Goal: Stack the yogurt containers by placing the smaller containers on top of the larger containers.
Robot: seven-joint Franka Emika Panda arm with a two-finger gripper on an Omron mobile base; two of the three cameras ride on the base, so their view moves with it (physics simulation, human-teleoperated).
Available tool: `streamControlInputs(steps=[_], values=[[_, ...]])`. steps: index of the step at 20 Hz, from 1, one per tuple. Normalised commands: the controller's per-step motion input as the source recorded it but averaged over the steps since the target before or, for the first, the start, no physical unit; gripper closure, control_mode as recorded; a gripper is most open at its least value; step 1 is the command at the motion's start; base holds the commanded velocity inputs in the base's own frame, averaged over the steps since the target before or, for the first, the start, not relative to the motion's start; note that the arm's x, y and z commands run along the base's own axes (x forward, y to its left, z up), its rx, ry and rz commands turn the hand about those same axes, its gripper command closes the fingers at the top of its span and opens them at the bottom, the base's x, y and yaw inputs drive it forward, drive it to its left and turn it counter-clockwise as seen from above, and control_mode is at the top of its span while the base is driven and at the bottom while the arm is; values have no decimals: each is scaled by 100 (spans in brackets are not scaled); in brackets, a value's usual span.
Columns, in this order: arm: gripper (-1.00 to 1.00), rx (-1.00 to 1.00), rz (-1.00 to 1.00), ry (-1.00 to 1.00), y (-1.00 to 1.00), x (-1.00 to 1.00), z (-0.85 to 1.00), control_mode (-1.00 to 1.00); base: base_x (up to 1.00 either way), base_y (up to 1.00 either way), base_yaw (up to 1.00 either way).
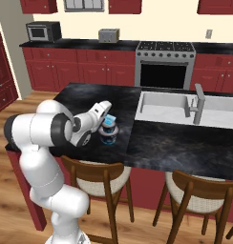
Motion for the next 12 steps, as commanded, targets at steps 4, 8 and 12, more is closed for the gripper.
streamControlInputs(steps=[4, 8, 12], values=[[100, -5, 0, 0, 11, 10, -7, -100, 0, 0, 0], [100, -6, 0, 0, 7, 13, -16, -100, 0, 0, 0], [100, -7, 0, 0, 11, 15, -25, -100, 0, 0, 0]])
